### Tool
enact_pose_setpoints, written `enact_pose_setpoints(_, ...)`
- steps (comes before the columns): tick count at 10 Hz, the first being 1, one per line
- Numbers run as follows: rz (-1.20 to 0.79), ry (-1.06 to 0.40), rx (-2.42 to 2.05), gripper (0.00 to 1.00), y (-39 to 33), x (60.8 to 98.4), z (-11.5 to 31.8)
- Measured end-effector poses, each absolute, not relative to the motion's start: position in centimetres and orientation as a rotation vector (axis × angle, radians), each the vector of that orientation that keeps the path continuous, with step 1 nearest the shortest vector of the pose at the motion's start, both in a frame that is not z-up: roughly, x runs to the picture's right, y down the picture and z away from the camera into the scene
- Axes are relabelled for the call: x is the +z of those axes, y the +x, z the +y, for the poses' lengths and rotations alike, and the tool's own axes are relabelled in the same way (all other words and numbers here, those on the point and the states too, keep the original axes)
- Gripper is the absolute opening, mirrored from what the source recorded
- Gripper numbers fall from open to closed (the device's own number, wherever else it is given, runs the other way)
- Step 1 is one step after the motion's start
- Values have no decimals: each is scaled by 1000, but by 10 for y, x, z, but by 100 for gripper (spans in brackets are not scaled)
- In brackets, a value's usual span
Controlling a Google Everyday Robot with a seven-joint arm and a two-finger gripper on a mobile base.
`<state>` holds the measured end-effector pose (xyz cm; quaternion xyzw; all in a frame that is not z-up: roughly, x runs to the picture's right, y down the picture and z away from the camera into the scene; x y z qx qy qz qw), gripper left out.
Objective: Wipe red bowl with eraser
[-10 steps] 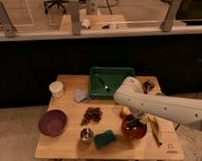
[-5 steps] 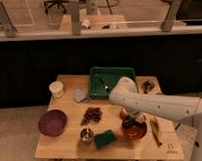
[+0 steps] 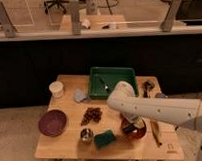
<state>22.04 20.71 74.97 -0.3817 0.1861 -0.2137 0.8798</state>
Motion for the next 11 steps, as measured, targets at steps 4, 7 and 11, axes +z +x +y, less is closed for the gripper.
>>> enact_pose_setpoints(4, 418, -791, -444, 15, 229, 731, 205)
enact_pose_setpoints(7, 466, -782, -420, 15, 248, 724, 199)
enact_pose_setpoints(11, 508, -762, -396, 15, 265, 725, 184)
